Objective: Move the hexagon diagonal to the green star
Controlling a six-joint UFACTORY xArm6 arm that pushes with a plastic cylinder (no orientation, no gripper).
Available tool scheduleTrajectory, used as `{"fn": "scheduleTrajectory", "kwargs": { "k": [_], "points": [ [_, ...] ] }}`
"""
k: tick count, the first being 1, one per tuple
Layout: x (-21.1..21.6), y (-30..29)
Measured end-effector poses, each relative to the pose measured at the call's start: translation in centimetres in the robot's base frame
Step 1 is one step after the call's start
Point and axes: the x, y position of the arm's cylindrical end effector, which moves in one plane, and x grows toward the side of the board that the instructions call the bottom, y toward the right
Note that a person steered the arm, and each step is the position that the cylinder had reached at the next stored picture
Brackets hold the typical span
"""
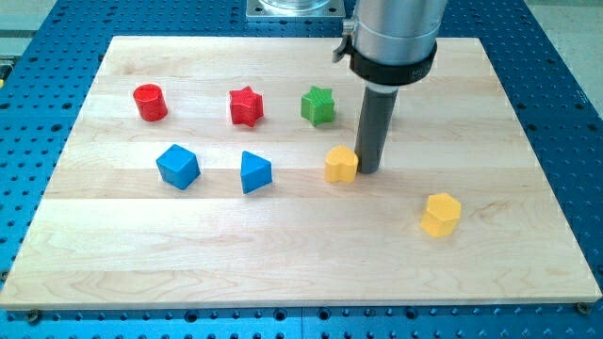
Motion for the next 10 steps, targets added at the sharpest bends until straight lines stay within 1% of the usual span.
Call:
{"fn": "scheduleTrajectory", "kwargs": {
  "k": [1,2,3,4,5,7,8,9,10],
  "points": [
    [0.5,0.1],
    [0.4,11.2],
    [4.3,18.3],
    [10.2,13.2],
    [10.8,7.3],
    [4.5,8.2],
    [4.4,9.8],
    [2.5,13.6],
    [2.7,8.0]
  ]
}}
